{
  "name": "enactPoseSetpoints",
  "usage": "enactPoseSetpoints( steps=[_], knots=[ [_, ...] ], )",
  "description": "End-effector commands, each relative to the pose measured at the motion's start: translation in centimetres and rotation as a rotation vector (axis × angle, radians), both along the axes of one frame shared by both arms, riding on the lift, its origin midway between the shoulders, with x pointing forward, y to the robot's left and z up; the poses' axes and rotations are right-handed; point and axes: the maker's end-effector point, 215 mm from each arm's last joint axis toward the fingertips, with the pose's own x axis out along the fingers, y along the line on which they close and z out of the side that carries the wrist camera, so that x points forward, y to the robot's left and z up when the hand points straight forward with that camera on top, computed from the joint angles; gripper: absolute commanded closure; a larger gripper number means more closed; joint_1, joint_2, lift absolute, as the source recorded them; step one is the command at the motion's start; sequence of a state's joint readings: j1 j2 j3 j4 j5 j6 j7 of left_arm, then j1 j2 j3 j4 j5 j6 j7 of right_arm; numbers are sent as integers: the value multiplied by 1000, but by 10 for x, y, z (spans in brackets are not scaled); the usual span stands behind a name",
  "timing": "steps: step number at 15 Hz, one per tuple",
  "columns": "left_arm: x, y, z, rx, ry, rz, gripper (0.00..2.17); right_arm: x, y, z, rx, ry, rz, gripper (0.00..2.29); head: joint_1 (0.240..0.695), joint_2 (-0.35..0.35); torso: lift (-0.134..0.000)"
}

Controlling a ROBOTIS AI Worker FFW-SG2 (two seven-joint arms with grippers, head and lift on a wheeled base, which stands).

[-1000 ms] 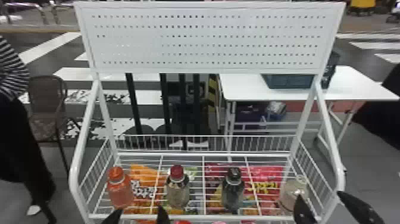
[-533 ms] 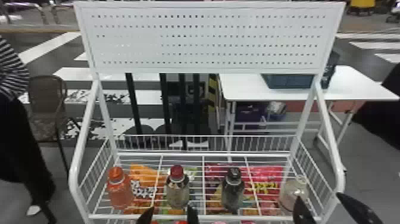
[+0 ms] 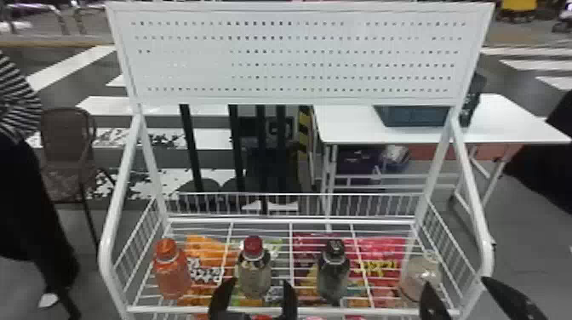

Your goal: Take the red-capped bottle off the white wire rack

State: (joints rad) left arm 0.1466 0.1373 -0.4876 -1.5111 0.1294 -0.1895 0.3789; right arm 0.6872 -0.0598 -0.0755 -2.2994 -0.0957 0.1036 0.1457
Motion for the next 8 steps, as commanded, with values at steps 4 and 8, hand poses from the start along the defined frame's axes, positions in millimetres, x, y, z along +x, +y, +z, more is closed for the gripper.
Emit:
enactPoseSetpoints(
  steps=[4,8],
  knots=[
    [36,26,-18,40,-10,50,-2,-4,-5,-5,-6,13,-5,124,499,0,0],
    [59,27,-11,14,-12,27,107,-10,-14,-9,-19,27,-18,124,499,0,0]
  ],
)
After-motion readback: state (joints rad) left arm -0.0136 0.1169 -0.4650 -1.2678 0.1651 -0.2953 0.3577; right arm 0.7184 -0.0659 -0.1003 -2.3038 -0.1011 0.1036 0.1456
